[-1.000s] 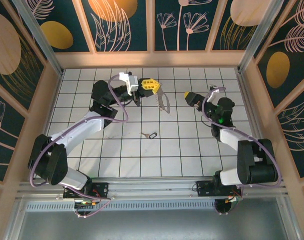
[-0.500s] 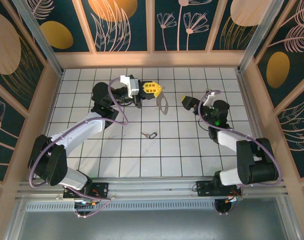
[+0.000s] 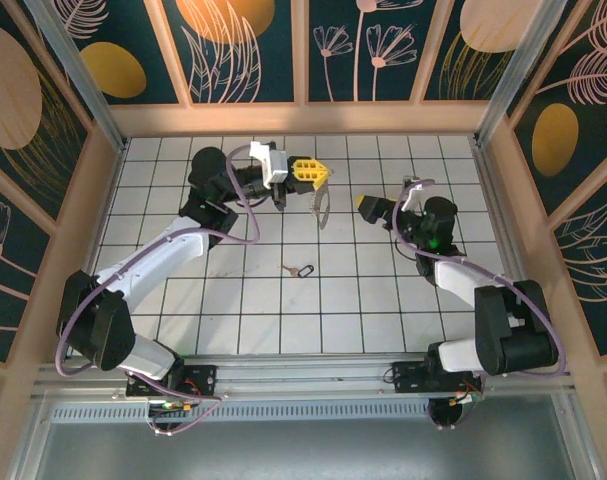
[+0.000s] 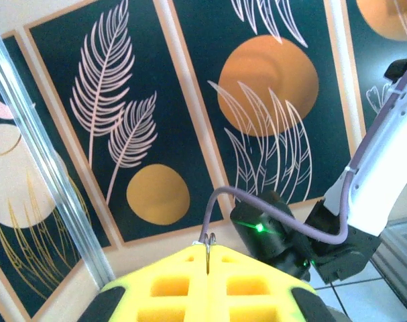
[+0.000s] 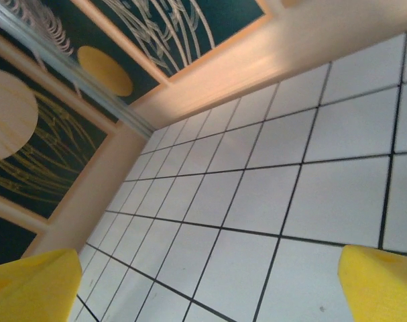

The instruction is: Put the keys on the keyring

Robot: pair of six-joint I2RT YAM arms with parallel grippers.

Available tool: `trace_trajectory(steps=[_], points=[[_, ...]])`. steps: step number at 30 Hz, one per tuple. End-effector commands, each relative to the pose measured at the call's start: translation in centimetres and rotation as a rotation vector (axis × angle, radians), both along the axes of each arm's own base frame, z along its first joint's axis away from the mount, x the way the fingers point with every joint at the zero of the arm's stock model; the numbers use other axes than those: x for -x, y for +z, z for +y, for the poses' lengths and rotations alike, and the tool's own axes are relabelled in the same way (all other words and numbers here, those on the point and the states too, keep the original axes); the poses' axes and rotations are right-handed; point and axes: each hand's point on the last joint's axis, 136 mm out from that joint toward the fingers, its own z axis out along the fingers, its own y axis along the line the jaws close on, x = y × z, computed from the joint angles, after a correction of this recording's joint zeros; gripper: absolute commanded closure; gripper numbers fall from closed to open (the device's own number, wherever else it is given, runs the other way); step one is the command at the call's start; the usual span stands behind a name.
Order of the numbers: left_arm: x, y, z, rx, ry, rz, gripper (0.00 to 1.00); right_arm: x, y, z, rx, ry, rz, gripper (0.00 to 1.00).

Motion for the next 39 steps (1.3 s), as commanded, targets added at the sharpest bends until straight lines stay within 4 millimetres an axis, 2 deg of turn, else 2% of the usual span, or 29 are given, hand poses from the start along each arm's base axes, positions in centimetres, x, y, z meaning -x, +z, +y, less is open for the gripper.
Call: trace_trajectory(steps=[1, 7, 11, 13, 18, 25, 39], points=[[-0.4, -1.6, -0.8, -0.099, -0.017, 0.022, 1.0, 1.2, 5.0, 1.3, 0.028, 0.101, -0.183, 0.05], [-1.1, -3.3, -1.3, -0.186, -0.017, 0.07, 1.0, 4.3, 10.2, 2.7, 0.091, 0.26, -0.408, 0.12], [-1.2, -4.1, -1.5, -0.216, -0.026, 0.09, 1.0, 6.5, 12.6, 3.1, 0.105, 0.337, -0.527, 0.2], [-1.1, -4.3, -1.5, -0.226, -0.04, 0.101, 1.0, 7.4, 13.4, 3.3, 0.104, 0.378, -0.562, 0.27], [-0.9, -4.7, -1.8, -0.244, -0.074, 0.131, 1.0, 8.4, 14.7, 3.9, 0.096, 0.454, -0.611, 0.43], [-0.8, -4.9, -2.1, -0.249, -0.113, 0.159, 1.0, 9.5, 15.4, 4.5, 0.079, 0.542, -0.671, 0.53], [-1.0, -5.1, -2.3, -0.248, -0.127, 0.183, 1.0, 10.0, 16.1, 6.8, 0.072, 0.657, -0.713, 0.56]])
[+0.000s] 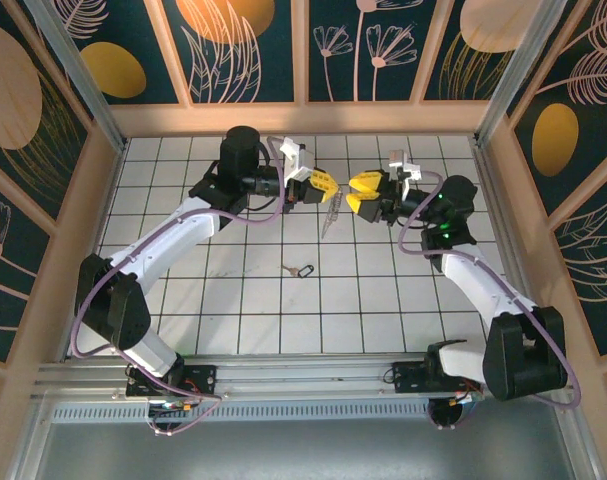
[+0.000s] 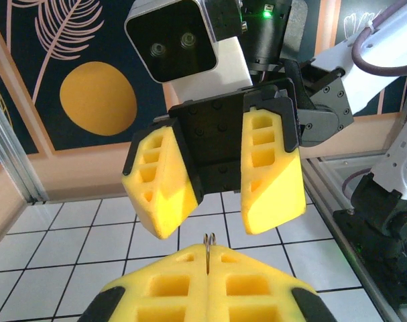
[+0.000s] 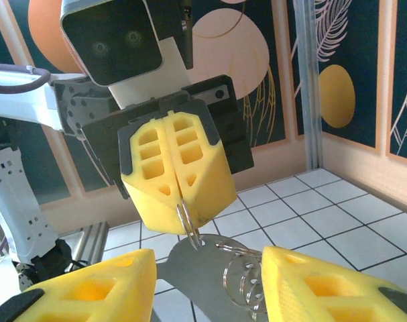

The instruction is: Put the keys on the keyring

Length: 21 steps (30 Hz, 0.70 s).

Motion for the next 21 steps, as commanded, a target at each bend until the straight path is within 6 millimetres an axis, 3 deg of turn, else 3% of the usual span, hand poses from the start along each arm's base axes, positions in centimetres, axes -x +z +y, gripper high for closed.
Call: trace_trajectory(steps=[1, 5, 10, 21], points=[[0.6, 1.5, -0.2, 0.026, -0.041, -0.018, 1.0, 1.0, 1.7, 0.8, 0.004, 0.059, -0.101, 0.57], [0.6, 1.4, -0.2, 0.028, -0.046, -0.016, 1.0, 1.0, 1.8, 1.4, 0.007, 0.084, -0.104, 0.58], [0.8, 1.4, -0.3, 0.028, -0.06, -0.012, 1.0, 1.0, 1.8, 2.1, 0.011, 0.105, -0.109, 0.66], [1.0, 1.4, -0.3, 0.031, -0.069, -0.011, 1.0, 1.3, 1.5, 2.7, 0.024, 0.146, -0.107, 0.93]])
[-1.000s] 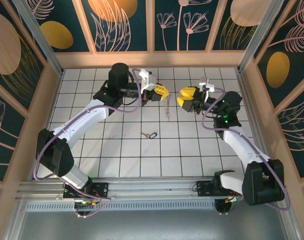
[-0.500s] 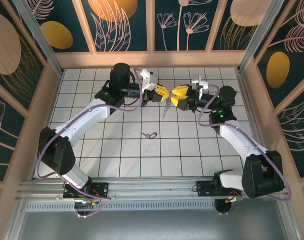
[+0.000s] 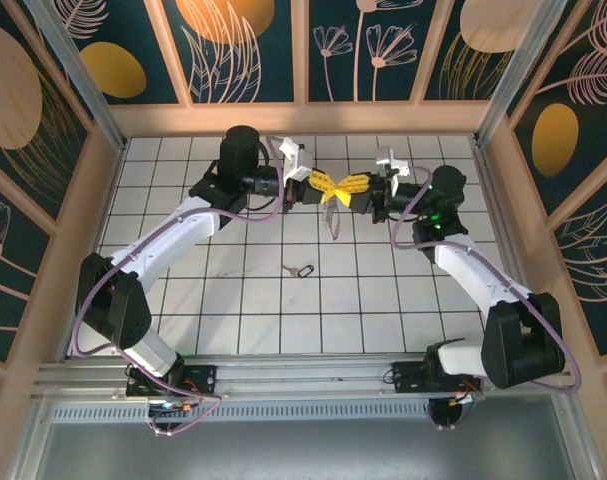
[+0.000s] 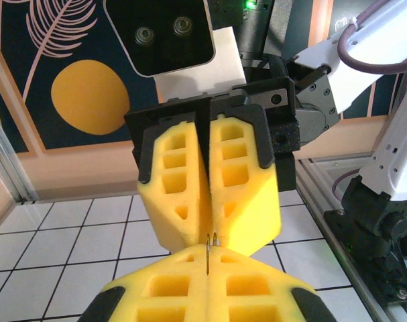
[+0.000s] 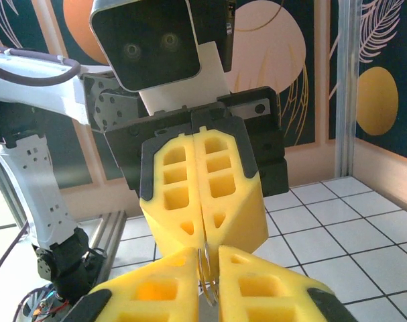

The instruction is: Put the keys on the keyring

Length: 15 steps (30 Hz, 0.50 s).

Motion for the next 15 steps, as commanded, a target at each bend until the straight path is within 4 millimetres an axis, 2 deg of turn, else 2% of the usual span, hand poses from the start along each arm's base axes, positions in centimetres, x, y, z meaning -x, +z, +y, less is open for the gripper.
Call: trace_trajectory(steps=[1, 2, 12, 15], points=[[0.77, 1.56, -0.33, 0.032, -0.045, -0.033, 1.0, 0.81, 0.79, 0.53, 0.007, 0.05, -0.053, 0.97], [0.82, 1.57, -0.36, 0.032, -0.046, -0.034, 1.0, 0.79, 0.66, 0.55, 0.009, 0.05, -0.05, 1.0], [0.73, 1.79, -0.3, 0.035, -0.034, -0.036, 1.0, 0.59, 0.26, 0.28, 0.018, 0.04, -0.048, 1.0], [0.69, 1.9, -0.22, 0.038, -0.022, -0.039, 0.9, 0.31, 0.53, -0.29, 0.005, 0.023, -0.051, 1.0]])
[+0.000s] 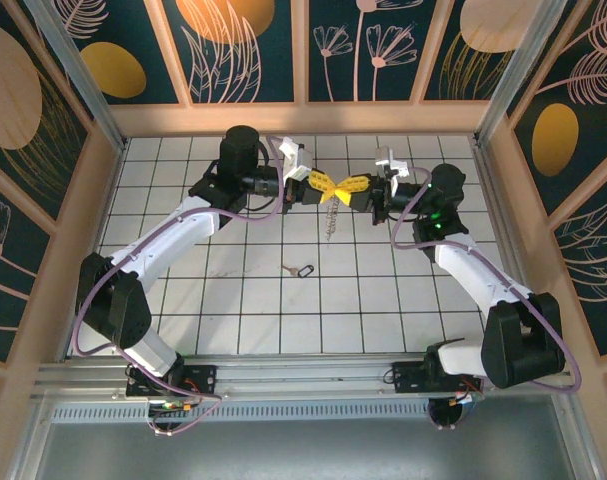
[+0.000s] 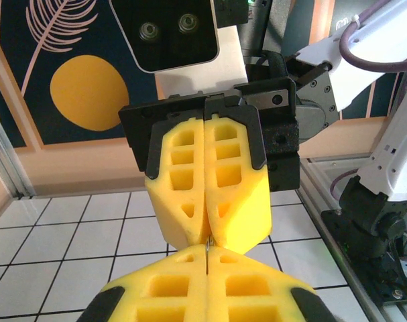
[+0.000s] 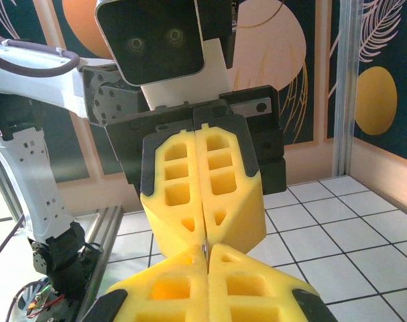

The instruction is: Put the keys on the keyring

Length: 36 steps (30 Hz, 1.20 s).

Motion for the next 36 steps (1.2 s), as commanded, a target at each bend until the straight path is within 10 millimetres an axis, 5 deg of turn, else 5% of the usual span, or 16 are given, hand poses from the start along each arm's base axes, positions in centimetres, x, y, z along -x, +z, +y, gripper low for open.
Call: trace_trajectory(steps=[1, 20, 36], points=[[0.8, 2.0, -0.2, 0.044, -0.023, -0.062, 0.86, 0.3, 0.8, -0.4, -0.01, 0.02, -0.033, 1.0], [-0.3, 1.4, -0.3, 0.029, 0.026, -0.048, 0.75, 0.0, 2.5, -1.2, -0.046, -0.011, -0.058, 1.0], [0.6, 2.3, -0.5, 0.092, -0.055, -0.016, 0.79, -0.4, 3.4, -1.2, -0.088, -0.029, -0.061, 1.0]])
